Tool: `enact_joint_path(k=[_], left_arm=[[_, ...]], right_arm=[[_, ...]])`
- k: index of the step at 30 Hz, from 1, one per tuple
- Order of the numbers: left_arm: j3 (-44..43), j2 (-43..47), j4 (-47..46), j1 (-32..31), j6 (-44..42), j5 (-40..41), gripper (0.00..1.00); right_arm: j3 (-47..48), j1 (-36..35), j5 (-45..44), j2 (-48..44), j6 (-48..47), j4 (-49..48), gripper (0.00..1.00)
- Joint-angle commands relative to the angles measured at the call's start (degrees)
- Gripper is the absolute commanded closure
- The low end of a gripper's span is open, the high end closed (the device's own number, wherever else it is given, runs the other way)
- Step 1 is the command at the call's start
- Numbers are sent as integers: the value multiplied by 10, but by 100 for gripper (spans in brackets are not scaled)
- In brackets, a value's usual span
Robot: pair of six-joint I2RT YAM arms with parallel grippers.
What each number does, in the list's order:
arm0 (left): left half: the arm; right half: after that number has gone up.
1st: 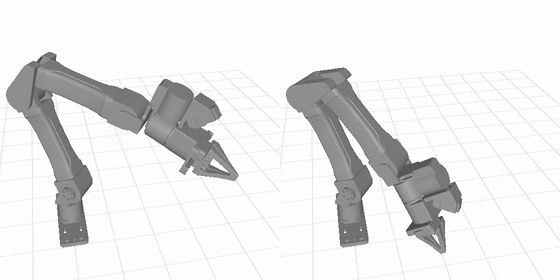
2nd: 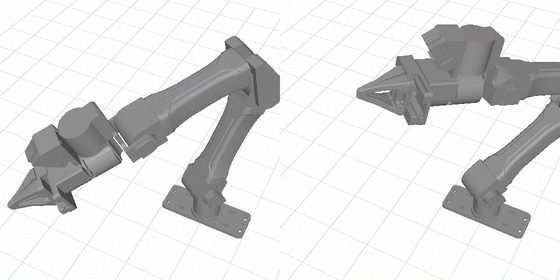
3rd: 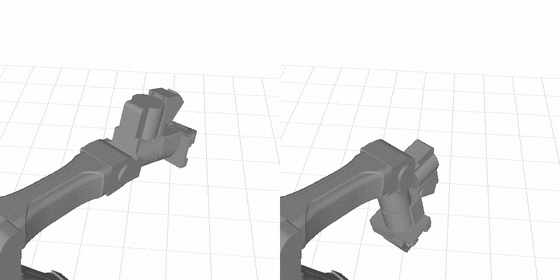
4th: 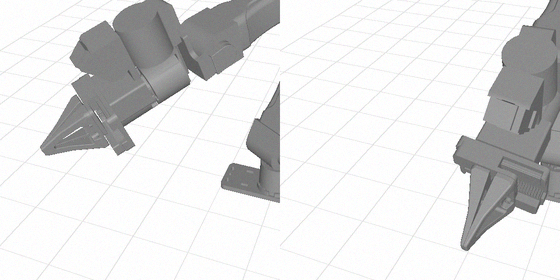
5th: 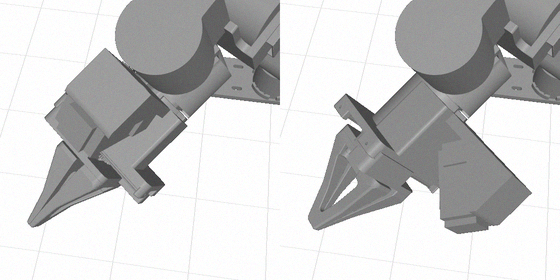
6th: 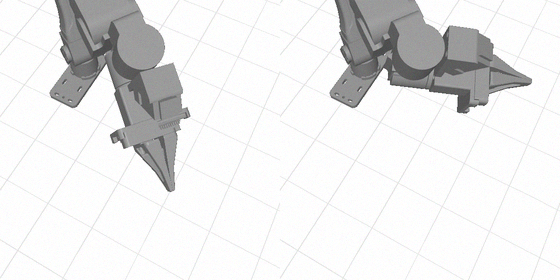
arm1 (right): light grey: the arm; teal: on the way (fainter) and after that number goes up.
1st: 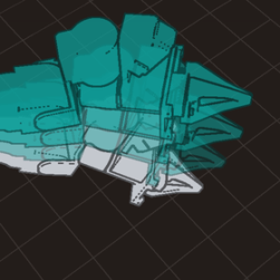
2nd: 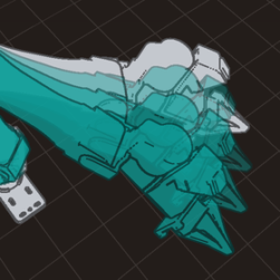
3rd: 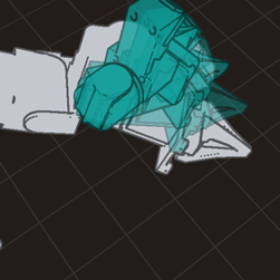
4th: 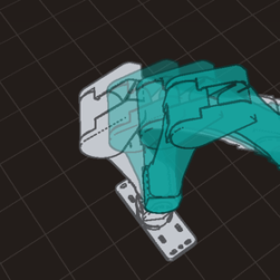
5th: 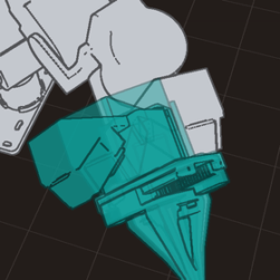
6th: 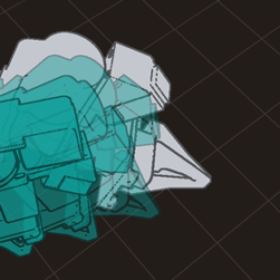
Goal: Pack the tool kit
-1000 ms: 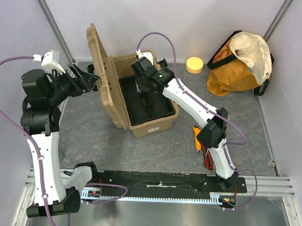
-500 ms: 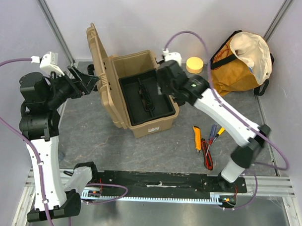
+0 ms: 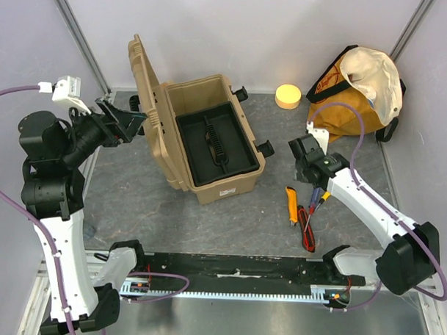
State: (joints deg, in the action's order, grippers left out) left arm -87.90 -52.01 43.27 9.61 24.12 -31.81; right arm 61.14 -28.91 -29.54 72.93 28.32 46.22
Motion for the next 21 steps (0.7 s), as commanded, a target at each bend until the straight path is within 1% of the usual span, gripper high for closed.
enact_joint_path(k=[1,3,9,13,21], left_arm=[[-15,5,-2,-5,-14,-16,21],[-12,3,-2,-6,-15,-13,21],[-10,1,-2,-8,-17,-8,21],[-8,1,-2,-8,-19,-4,21],[-3,0,-2,-8,-20,1,21]], right_arm=[[-68,45,18,-25,30,-53,50],[-101,67,36,-19,33,-79,54],[-168,140,112,19,27,-155,61],[-190,162,148,49,23,-186,67],[-217,172,146,71,27,-204,67]])
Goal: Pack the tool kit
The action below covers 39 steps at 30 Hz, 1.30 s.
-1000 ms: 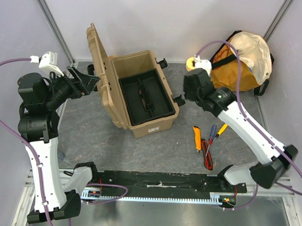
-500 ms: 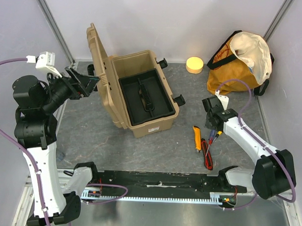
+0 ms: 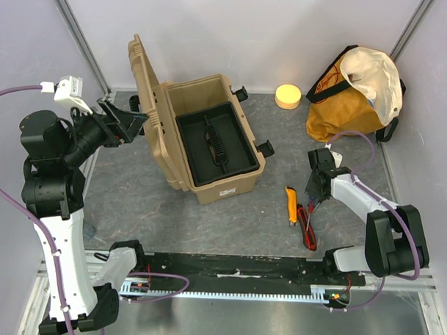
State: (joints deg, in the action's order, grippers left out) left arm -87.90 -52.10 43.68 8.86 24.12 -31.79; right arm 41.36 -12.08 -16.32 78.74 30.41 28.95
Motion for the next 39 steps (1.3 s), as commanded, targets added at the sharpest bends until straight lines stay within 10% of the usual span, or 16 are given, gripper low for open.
enact_joint_path(k=[1,14,22,39], left_arm=[[-3,1,-6,-2,-21,1,21],[0,4,-6,-2,-22,5,21],[-2,4,-7,-2,-22,4,21],[6,6,-18,-2,-9,-1,21]], right_arm=[[-22,5,17,16,7,-33,67],[-10,5,26,37,-6,-36,58],[26,4,17,-11,-29,-20,100],[353,-148,102,-76,-83,-96,100]])
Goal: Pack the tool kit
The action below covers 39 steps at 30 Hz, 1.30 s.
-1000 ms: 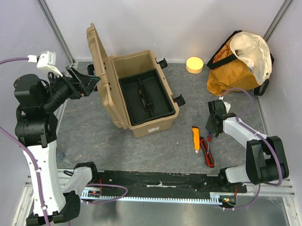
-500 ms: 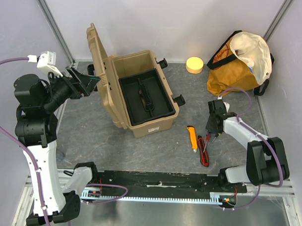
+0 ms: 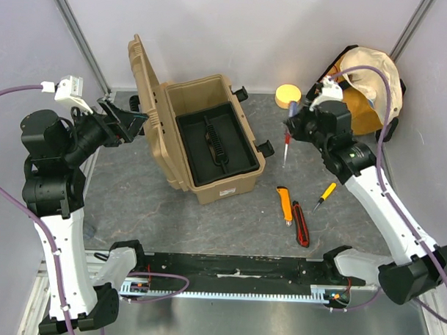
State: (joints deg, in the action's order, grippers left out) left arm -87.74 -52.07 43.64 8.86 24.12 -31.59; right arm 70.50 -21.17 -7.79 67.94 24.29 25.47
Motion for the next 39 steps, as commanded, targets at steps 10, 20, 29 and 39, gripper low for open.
enact_joint_path(k=[10,20,29,39], left_arm=[[11,7,-18,-2,-8,-3,21],[13,3,-18,-2,-8,5,21],[2,-9,-18,-2,-11,20,21],[4,-5,-17,-3,-19,26,21]], right_arm=[[189,-176,-71,223,-77,-81,100],[266,-214,-158,375,-140,-87,100],[278,-222,-193,402,-157,-61,60],[280,-240,-148,361,-168,-53,49]])
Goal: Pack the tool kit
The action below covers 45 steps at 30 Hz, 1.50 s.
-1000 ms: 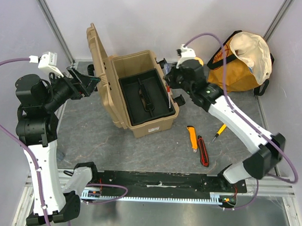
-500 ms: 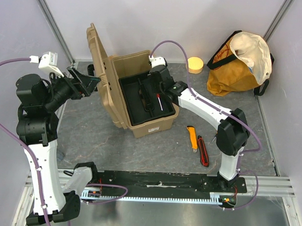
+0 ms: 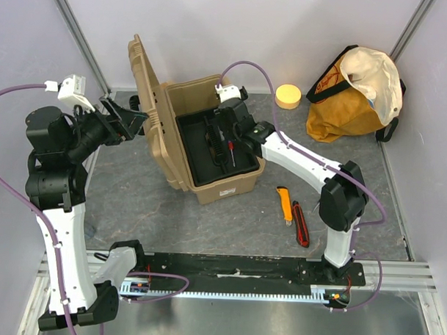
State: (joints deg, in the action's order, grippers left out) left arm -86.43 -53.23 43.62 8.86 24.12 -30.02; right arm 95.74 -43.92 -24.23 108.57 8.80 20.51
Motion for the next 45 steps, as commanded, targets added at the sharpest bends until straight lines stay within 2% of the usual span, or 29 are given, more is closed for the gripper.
enact_joint_path(k=[1,6,13,19,24,28,30,36,45], left_arm=[[-9,7,-17,-3,-19,10,21],[-7,8,-17,-2,-20,11,21],[-7,11,-16,-2,-21,10,21],[-8,15,-11,-2,-26,14,20],[-8,23,-12,-3,-26,9,20],[-10,23,-12,-2,-21,-2,20],[-11,25,-12,-2,-21,-4,20],[-9,30,-12,-2,-15,-7,20],[-6,31,-12,-2,-20,-5,20]], right_arm=[[29,-17,24,-49,-13,0,48],[16,-40,58,-74,-2,-12,39],[1,-64,63,-70,2,-15,34],[-24,-64,-35,-118,29,13,32],[-83,-57,-121,-226,55,41,30],[-123,-3,-173,-293,118,108,30],[-163,46,-186,-324,154,138,30],[-309,200,-121,-416,225,146,27],[-461,365,-28,-411,298,110,27]])
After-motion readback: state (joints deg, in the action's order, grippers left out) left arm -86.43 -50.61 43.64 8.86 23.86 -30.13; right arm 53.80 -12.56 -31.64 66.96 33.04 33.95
